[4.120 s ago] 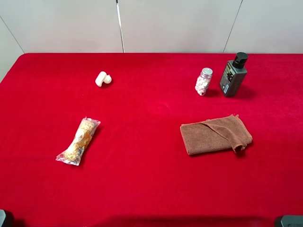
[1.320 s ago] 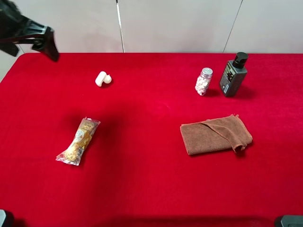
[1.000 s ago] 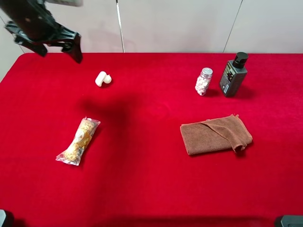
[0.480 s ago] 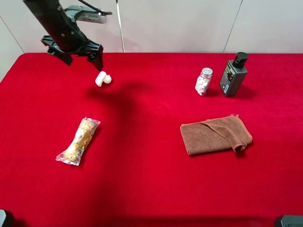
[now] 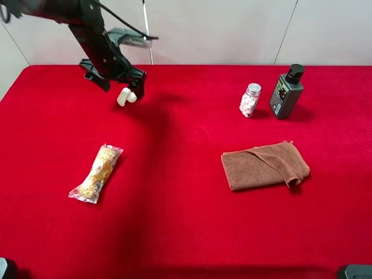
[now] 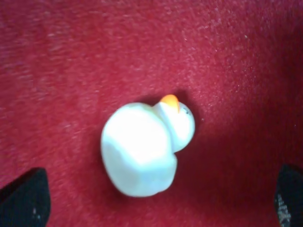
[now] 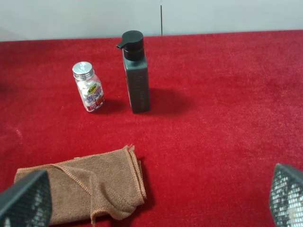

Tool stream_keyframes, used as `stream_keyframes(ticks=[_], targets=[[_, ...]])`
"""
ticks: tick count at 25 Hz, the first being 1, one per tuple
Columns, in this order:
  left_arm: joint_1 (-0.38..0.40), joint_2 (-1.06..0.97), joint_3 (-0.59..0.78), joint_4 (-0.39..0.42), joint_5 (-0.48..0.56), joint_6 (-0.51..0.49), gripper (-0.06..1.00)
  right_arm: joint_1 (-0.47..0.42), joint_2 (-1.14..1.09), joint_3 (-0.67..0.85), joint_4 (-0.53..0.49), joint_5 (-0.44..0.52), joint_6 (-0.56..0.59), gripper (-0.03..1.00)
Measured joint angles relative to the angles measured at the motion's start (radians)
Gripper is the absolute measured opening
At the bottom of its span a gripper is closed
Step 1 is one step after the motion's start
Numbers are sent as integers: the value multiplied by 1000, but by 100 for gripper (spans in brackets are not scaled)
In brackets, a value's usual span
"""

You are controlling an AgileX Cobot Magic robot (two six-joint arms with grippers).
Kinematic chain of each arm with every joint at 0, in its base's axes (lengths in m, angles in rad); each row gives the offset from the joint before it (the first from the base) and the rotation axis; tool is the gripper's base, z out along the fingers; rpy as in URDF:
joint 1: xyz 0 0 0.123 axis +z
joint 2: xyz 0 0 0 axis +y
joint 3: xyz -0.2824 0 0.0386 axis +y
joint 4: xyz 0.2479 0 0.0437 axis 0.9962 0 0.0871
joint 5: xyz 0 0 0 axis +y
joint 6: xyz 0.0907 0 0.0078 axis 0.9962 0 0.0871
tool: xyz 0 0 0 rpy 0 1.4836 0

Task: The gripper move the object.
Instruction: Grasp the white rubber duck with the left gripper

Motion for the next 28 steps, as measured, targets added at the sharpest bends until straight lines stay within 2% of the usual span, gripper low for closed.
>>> stream_keyframes(ticks=[11,21,24,28], targets=[[-3,50,-6,3,-29,8,90,0,0,0,0,0,0,69],[-3,82,-6,3,-58,12,80,0,0,0,0,0,0,69],[-3,83,-6,3,-59,12,73,0,0,0,0,0,0,69],[-3,83,-6,3,-60,13,57,0,0,0,0,0,0,69]])
